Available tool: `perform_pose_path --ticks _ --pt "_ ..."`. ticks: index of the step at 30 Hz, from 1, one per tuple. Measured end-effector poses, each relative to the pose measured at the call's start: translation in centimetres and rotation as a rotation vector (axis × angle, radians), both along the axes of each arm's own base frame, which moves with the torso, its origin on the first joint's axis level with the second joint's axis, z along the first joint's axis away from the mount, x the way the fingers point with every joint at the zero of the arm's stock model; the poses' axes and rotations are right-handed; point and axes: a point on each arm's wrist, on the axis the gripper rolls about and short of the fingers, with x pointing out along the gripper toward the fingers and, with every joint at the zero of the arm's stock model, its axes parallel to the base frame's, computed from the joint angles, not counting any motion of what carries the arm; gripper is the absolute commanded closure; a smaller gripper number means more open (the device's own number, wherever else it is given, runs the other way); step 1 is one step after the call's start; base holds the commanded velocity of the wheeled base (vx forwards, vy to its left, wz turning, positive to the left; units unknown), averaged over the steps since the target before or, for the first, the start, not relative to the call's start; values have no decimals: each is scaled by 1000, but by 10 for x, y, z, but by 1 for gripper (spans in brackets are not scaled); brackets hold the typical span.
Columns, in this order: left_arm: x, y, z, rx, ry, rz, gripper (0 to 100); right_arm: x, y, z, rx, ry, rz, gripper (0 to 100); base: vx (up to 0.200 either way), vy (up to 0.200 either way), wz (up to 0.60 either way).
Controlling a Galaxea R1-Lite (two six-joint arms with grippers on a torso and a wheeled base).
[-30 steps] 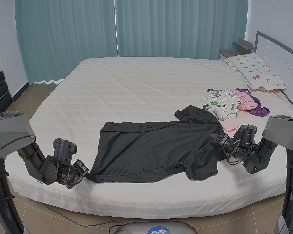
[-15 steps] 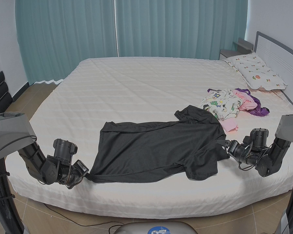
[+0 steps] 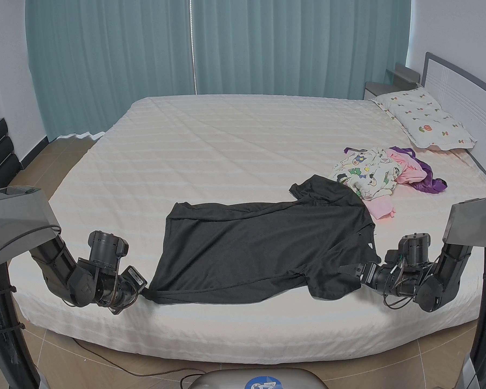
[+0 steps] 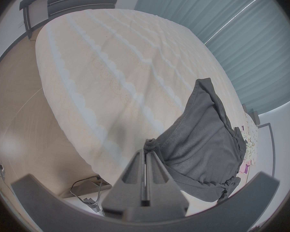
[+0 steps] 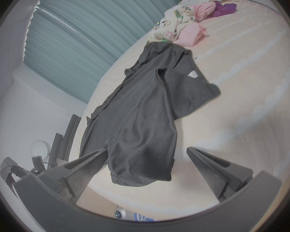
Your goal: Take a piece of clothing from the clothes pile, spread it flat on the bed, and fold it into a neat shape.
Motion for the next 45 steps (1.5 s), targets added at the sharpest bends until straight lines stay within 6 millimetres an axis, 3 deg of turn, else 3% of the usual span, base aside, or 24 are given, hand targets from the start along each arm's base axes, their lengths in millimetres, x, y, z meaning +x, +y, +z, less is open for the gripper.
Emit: perform_pose_path --ticks 2,3,10,19,30,37,45 --pt "0 0 0 1 0 0 100 0 1 -2 -3 4 5 0 0 0 0" --pt "0 0 0 0 -1 0 100 1 1 -3 -3 6 5 100 0 0 0" --pt "0 0 0 1 1 0 100 -3 -2 -8 -24 23 10 100 0 0 0" --pt "-8 1 1 7 14 -15 100 -28 -27 2 -65 120 -35 100 0 0 0" --pt "-45 -8 1 117 84 -195 100 -81 -65 12 -199 172 -41 100 0 0 0" --pt "-71 -15 -6 179 251 -306 100 -104 -70 11 -243 214 -24 100 0 0 0" --pt "-76 -19 -6 197 281 -348 100 -115 -71 6 -304 269 -39 100 0 0 0"
